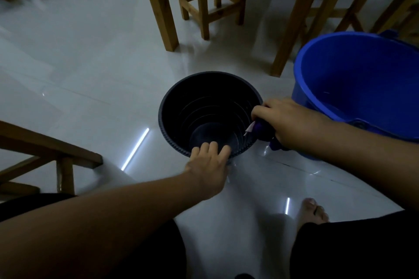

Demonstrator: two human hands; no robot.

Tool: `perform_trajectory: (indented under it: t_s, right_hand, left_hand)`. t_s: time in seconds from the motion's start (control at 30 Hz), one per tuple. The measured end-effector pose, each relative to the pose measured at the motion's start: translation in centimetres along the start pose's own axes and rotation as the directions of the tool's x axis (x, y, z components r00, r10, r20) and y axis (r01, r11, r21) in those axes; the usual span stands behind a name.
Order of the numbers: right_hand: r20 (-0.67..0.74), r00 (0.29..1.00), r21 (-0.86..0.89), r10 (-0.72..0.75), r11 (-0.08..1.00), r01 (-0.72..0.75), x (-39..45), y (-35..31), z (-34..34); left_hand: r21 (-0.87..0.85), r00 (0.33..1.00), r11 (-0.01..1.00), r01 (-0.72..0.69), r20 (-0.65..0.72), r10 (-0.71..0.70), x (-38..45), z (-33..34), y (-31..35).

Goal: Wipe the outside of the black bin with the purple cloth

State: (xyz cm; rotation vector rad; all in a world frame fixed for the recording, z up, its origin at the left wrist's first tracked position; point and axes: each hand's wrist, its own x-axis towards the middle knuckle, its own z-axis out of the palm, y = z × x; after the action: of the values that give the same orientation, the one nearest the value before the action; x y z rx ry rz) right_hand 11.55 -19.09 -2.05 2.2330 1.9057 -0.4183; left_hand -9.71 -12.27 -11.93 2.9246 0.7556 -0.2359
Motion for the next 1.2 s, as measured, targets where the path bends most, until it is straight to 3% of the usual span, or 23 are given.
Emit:
perform_trajectory:
  t_s: [0.27,0.4,0.63,0.87,1.0,1.2]
  right_hand:
    - [-0.100,0.995,0.082,0.030,0.996,-0.022,-0.3,0.1,-1.0]
    - [-0.119,0.992,0.148,0.036,0.989,-0.018,-0.6,-0.2,-1.6]
    - [-0.150,0.987,0.281,0.056,0.960,-0.012,-0.8,-1.6,-3.2]
    - [-0.235,0.970,0.317,0.056,0.948,0.022,0.3,-2.9,-1.9]
    - [-0.339,0.940,0.301,0.032,0.951,0.075,1.2,-4.2,0.6]
    - [-0.341,0.940,0.226,0.009,0.971,0.072,1.8,-6.7,8.1]
  left_hand:
    - [-0.029,0.985,1.000,-0.011,-0.172,0.006,3.5,-2.4,-2.1]
    - [-0.083,0.978,0.996,0.018,-0.207,-0.035,5.0,-3.8,-3.0]
    - [-0.233,0.942,0.971,-0.051,-0.334,-0.031,7.1,-8.2,-4.7]
    - [-0.477,0.971,0.879,0.012,-0.205,-0.125,7.6,-6.5,-6.3]
    - [-0.384,0.944,0.912,0.147,-0.220,-0.245,7.3,-5.6,-6.3]
    - [-0.403,0.965,0.887,0.226,-0.032,-0.260,7.5,-3.6,-7.9]
